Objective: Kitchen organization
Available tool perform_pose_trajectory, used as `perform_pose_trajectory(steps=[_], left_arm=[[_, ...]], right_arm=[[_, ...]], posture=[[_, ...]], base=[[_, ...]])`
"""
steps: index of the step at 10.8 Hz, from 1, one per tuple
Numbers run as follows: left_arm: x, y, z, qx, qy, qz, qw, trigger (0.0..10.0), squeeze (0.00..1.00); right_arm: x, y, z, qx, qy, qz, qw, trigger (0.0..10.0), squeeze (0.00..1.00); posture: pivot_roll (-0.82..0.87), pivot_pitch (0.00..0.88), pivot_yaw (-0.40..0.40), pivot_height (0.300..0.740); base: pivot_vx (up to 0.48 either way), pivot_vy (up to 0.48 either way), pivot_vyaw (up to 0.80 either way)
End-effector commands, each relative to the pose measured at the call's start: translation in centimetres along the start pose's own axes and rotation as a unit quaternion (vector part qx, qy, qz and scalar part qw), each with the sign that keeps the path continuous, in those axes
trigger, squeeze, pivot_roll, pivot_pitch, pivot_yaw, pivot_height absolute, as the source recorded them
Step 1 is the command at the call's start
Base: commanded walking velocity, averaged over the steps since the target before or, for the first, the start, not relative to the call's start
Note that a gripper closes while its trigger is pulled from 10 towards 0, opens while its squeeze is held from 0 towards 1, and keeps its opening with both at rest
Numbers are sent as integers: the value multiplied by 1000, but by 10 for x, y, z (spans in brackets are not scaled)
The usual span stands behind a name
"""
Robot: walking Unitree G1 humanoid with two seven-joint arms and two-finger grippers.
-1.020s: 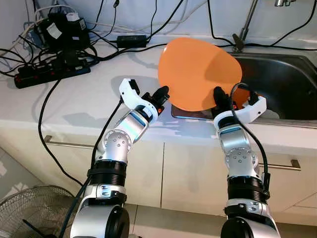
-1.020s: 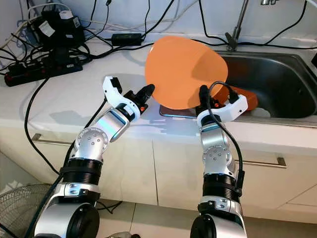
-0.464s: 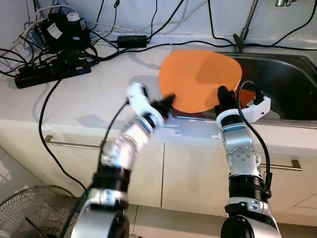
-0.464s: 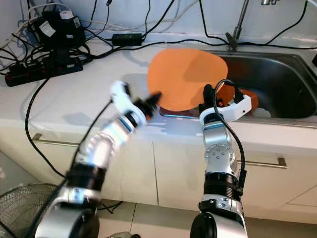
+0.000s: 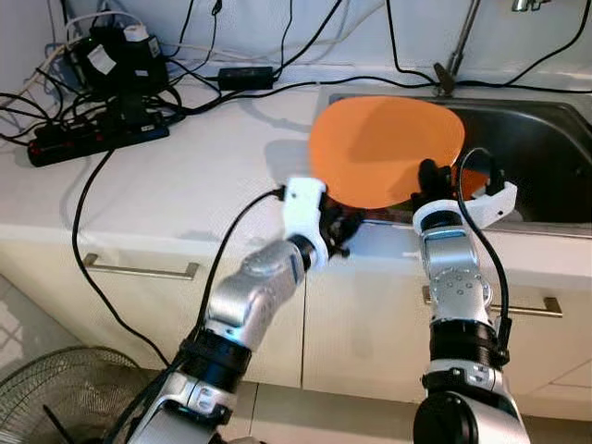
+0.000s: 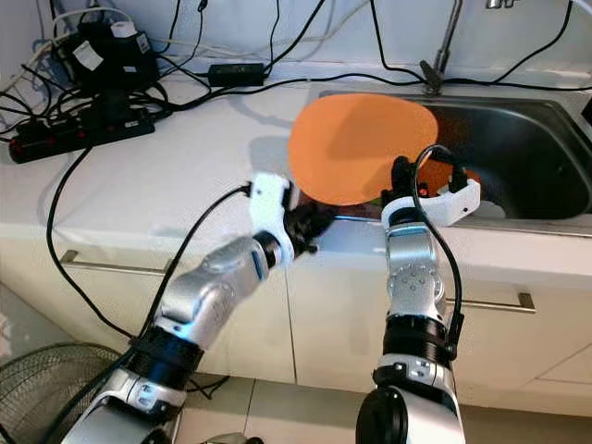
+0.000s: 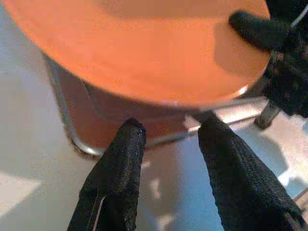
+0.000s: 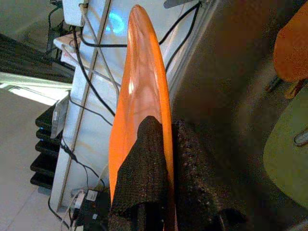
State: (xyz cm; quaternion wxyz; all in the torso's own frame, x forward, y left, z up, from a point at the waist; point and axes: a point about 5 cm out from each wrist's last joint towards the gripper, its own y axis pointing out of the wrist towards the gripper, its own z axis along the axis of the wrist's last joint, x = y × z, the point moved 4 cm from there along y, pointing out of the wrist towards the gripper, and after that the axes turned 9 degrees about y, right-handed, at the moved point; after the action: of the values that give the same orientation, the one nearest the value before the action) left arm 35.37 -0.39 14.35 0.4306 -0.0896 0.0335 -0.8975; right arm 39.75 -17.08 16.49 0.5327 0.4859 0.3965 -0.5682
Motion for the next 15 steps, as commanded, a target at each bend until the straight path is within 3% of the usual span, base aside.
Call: perform_pose_trajectory(steps=[1,3,5,6,7,8,11,12,15], left_arm=[[0,-1,0,2,19,0,1000,10000,0],[2,-3,-5,-9,71,-5,997,10000,0],[2,-4,-9,-14,84,-5,996,10000,0],[2,-5,-11,-17,91,-4,996,10000,0],[2,-5,-12,-17,92,-5,996,10000,0],[2,-6,-13,-19,98,-4,995,10000,0],[1,-7,-11,-18,102,-4,995,10000,0],[1,-8,-11,-19,108,-8,994,10000,0],[0,-11,-8,-18,123,-6,992,10000,0]], right_arm=[[-13,6,6,17,8,18,1000,0,0],[-21,15,25,49,-4,30,998,0,0],[-27,20,44,81,-8,35,996,0,0],[-28,23,52,96,-13,31,995,9333,0],[-29,24,53,98,-22,32,994,10000,0],[-29,25,54,101,-39,33,994,10000,0],[-36,26,57,115,-172,46,977,10000,0],[-40,28,57,121,-252,53,959,10000,0],[-50,30,53,128,-376,71,915,10000,0]], posture=[[58,0,69,740],[63,0,68,740],[67,0,64,740],[68,0,63,740],[69,0,63,740],[74,0,63,740],[74,0,65,740],[76,0,64,740],[81,0,62,740]], base=[[0,0,0],[0,0,0],[0,0,0],[0,0,0],[0,0,0],[0,0,0],[0,0,0],[0,0,0],[0,0,0]])
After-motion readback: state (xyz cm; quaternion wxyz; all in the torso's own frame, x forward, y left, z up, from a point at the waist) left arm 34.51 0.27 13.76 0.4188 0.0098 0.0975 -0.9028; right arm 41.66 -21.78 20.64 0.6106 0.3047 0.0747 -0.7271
